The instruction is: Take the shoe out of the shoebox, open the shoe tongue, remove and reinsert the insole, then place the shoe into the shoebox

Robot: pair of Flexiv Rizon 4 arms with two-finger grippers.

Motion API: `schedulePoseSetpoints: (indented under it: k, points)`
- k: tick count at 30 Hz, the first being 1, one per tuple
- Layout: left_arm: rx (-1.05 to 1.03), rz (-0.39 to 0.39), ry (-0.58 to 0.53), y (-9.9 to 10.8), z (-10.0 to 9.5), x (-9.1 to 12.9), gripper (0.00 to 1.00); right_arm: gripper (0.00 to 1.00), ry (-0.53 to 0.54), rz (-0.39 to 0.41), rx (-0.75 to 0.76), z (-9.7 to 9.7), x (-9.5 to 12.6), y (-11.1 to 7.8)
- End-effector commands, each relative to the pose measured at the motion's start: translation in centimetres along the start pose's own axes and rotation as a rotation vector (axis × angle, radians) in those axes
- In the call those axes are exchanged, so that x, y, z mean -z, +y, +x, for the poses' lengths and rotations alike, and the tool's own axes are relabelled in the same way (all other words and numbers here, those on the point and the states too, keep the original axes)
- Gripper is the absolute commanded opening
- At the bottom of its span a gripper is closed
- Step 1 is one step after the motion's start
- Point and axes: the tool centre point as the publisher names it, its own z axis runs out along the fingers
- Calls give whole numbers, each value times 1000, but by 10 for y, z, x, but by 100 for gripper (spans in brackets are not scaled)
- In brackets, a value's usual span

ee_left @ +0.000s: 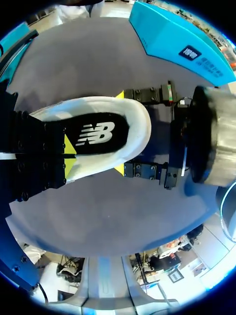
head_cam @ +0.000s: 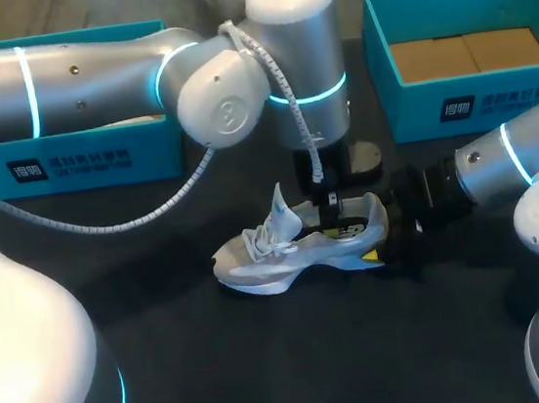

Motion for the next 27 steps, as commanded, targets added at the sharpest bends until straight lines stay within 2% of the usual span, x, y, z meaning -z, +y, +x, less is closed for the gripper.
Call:
schedulePoseSetpoints:
  k: [1, 9, 21, 23, 27]
  points:
    - [-19, -21, 35, -6, -2, -9, 0, 0, 0, 1, 0, 0, 0, 1]
    - [-45, -50, 83, -3, 1, -27, 0, 0, 0, 1, 0, 0, 0, 1]
    - [-74, -35, 140, 0, 7, -33, 0, 0, 0, 1, 0, 0, 0, 1]
    - [-75, -35, 142, 0, 8, -34, 18, 0, 0, 1, 0, 0, 0, 1]
    - [-74, -53, 117, 0, 8, -38, 31, 0, 0, 1, 0, 0, 0, 1]
